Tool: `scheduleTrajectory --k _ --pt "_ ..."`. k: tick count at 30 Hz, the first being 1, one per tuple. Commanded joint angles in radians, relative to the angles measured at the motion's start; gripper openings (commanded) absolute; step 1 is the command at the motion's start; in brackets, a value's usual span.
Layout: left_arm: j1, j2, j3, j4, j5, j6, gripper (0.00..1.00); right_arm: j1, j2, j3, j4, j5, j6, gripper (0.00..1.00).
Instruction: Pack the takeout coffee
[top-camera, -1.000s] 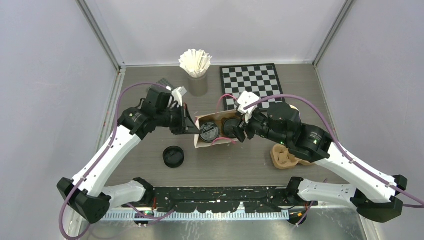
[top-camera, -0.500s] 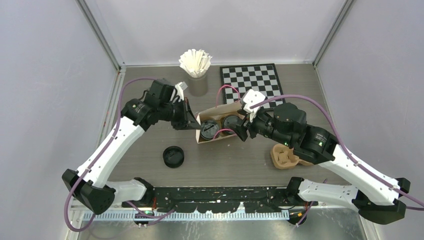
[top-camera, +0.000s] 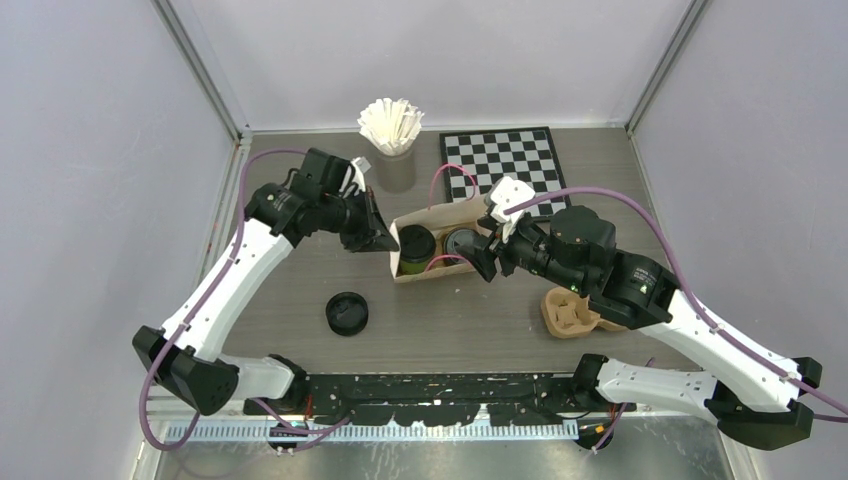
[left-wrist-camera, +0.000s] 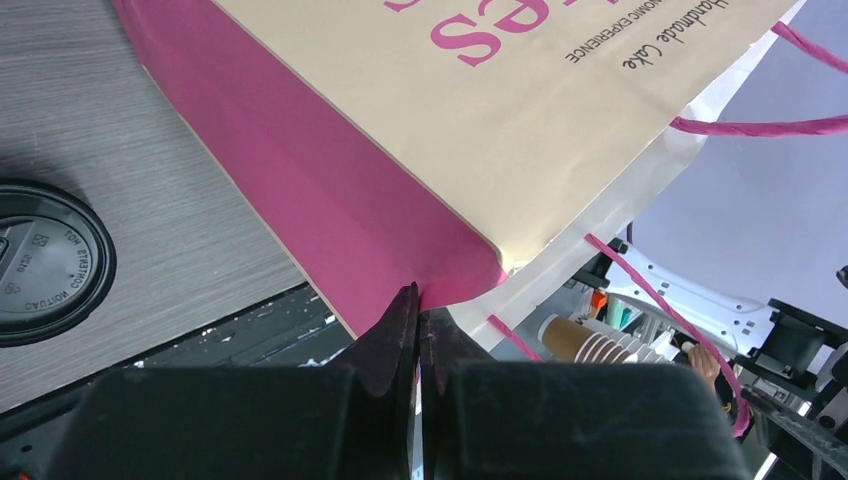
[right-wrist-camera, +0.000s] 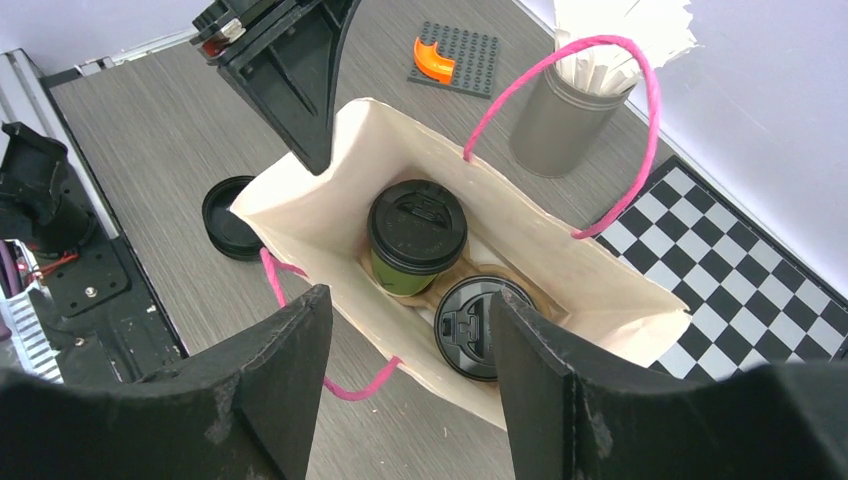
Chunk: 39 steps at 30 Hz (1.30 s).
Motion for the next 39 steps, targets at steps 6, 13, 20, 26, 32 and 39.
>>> scheduleTrajectory --k 6,13,20,26,32,39 --pt "0.021 0.030 0.057 -0.043 -0.035 -0.010 0.02 -0.002 -0.022 0.000 0.032 0.035 -0.009 0.64" --pt "0.023 0.026 0.043 -0.036 -0.038 -0.008 0.09 -0.003 -0.010 -0.001 0.032 0.045 -0.026 0.64" --pt "0.023 -0.011 -0.009 0.048 0.007 0.022 0.08 -0.003 0.014 -0.002 0.033 0.052 -0.024 0.64" --pt "0.024 -0.014 -0.024 0.050 -0.001 0.029 0.18 -0.002 0.039 0.009 0.034 0.048 -0.012 0.65" --pt "0.023 -0.014 -0.012 0.032 -0.023 0.059 0.26 -0.002 0.040 0.006 0.040 0.053 -0.011 0.65" --pt "0.023 -0.006 -0.006 0.033 -0.030 0.074 0.30 -0.002 0.045 0.009 0.040 0.053 -0.008 0.65"
